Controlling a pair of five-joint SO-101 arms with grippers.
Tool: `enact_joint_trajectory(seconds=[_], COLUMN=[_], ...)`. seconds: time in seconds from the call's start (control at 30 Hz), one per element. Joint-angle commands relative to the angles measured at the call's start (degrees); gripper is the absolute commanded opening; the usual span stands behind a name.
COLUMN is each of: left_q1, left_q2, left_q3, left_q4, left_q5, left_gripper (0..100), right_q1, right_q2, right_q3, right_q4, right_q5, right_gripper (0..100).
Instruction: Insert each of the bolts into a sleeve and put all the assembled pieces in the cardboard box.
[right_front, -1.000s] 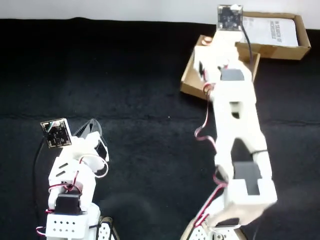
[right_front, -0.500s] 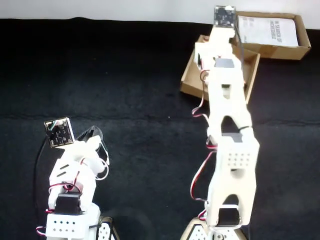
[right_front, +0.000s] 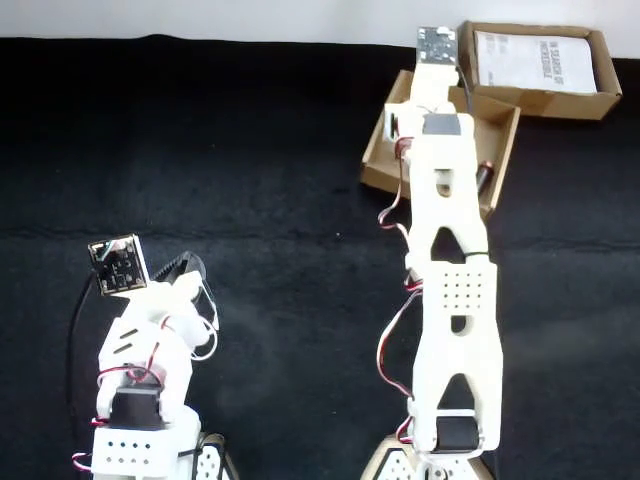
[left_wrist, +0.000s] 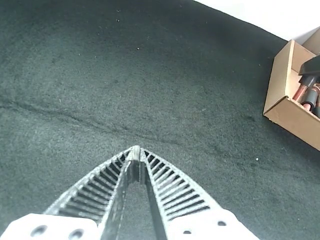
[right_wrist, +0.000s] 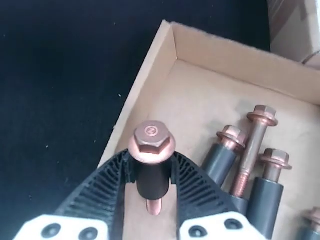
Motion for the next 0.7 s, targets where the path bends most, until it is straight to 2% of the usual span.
enact_joint_trajectory(seconds=[0.0,0.2,0.4,0.67], left_q1=[-0.22,-0.22,-0.22,-0.22], left_q2=[-0.04,-0.04,-0.04,0.04], left_q3=[1.01,1.01,1.01,1.01], left_q4=[0.26,0.35,0.35,0.35], left_q5=[-0.35,-0.44,-0.44,-0.44], left_gripper=[3,3,3,3], right_q1=[0.04,-0.75,-0.92,-1.98], right_q2=[-0.31,0.75,0.22,0.31], right_q3=[-3.47,-3.91,-5.32,-20.79], right_q4=[1.27,6.64,8.04,25.36], right_q5=[-0.18,-0.18,-0.18,-0.18], right_gripper=[4.0,21.0,21.7,21.7])
